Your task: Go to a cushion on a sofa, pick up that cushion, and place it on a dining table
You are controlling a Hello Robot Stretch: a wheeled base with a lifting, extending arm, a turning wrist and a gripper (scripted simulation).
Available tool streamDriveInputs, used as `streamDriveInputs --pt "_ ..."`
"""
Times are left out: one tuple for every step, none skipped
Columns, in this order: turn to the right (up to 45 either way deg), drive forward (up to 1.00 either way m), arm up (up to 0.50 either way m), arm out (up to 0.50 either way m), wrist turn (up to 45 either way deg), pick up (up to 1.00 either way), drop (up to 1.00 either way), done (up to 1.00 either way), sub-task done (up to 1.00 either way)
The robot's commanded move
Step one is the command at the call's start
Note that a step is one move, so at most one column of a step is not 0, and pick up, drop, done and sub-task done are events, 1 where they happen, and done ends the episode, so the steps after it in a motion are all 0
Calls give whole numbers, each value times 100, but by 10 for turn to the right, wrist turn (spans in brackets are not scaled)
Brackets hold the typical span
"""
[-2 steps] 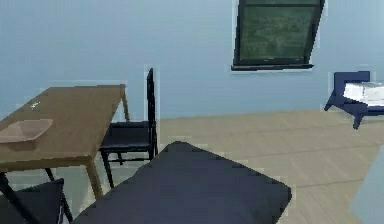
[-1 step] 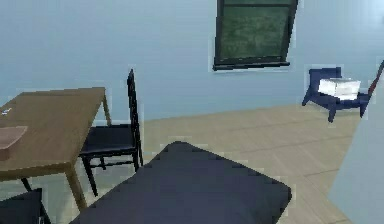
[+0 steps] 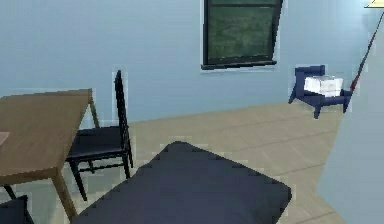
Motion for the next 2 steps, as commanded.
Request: streamDriveInputs --pt "0 85 0 0 0 0 0 0 0" --pt "-450 0 0 0 0 0 0 0 0"
